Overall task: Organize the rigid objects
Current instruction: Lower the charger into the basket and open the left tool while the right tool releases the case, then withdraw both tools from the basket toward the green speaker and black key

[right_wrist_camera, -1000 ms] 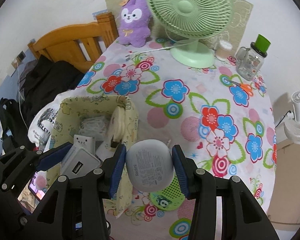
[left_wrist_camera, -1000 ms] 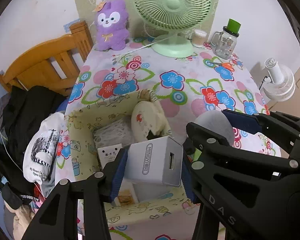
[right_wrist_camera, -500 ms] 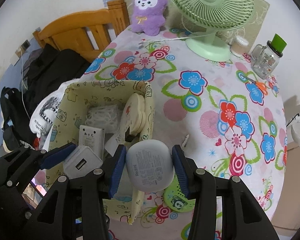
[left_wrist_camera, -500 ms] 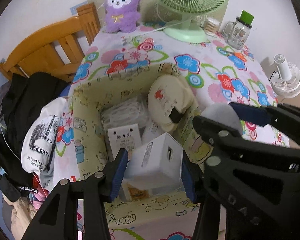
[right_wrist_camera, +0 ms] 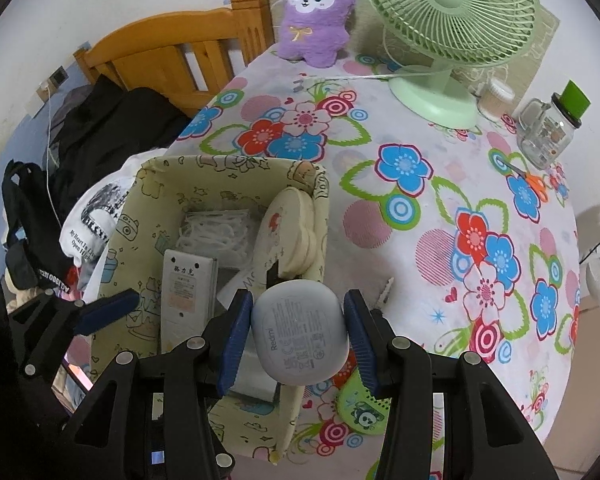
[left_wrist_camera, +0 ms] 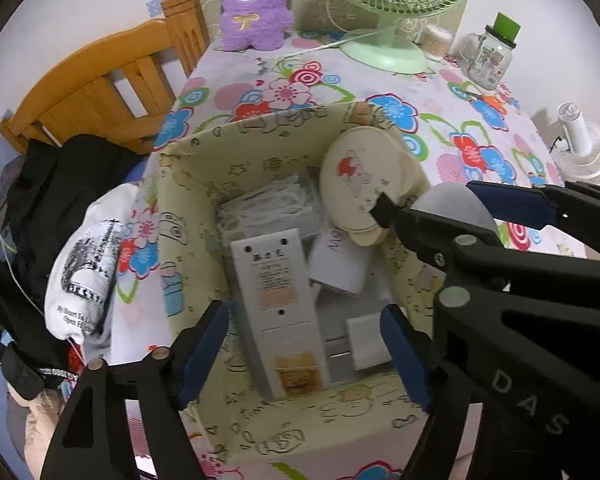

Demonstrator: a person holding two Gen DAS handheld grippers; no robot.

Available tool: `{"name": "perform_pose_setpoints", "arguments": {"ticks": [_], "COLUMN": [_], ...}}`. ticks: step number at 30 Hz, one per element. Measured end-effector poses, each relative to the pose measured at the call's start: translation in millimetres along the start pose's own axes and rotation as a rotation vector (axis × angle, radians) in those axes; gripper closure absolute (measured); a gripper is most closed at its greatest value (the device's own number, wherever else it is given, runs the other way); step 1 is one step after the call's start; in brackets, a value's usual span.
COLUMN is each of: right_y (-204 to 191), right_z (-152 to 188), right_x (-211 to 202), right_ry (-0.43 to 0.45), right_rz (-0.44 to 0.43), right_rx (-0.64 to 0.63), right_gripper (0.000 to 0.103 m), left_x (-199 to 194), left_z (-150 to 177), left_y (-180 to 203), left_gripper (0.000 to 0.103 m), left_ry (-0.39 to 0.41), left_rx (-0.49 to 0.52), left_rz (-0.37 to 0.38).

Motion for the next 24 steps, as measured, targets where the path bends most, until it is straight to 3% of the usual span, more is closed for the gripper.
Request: {"name": "perform_pose_setpoints", "arguments": {"ticks": [13,14,16,24], "right_y": [-14,-15,-17,-7], "right_z": [2,2,4,9], "right_x": [2,3,3,0], "right_ry": [0.002,0.001,0.0,0.002], "right_rz": [-0.011,-0.011,-0.006,0.005], "right_rx": [-0.037,-0.04,-0.04,0.009], "right_gripper": [0.051,0.049,0.033,0.027], "left_x": [-3,-3,-5,-8], "left_z": [0,0,0,-3], "left_y": [-6,-7,-7,3], "left_gripper": [0.014,0.013,0.012,0.01], "left_ry": [-0.006,-0.004,-0.001,0.006], "left_rx": [-0.009,-0.01,-0.007,0.042], "left_rz": [0.027,0.031,0.037,0.02]}}
Point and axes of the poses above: each gripper's, at about its wrist camera, not at the fingertips, and x roughly the way its jaws point, y to its right, z to its underside, the point moved 4 cm from there along x, roughly the way its jaws point, and after that the axes turned 4 degrees about z, right-handed, at the moved point
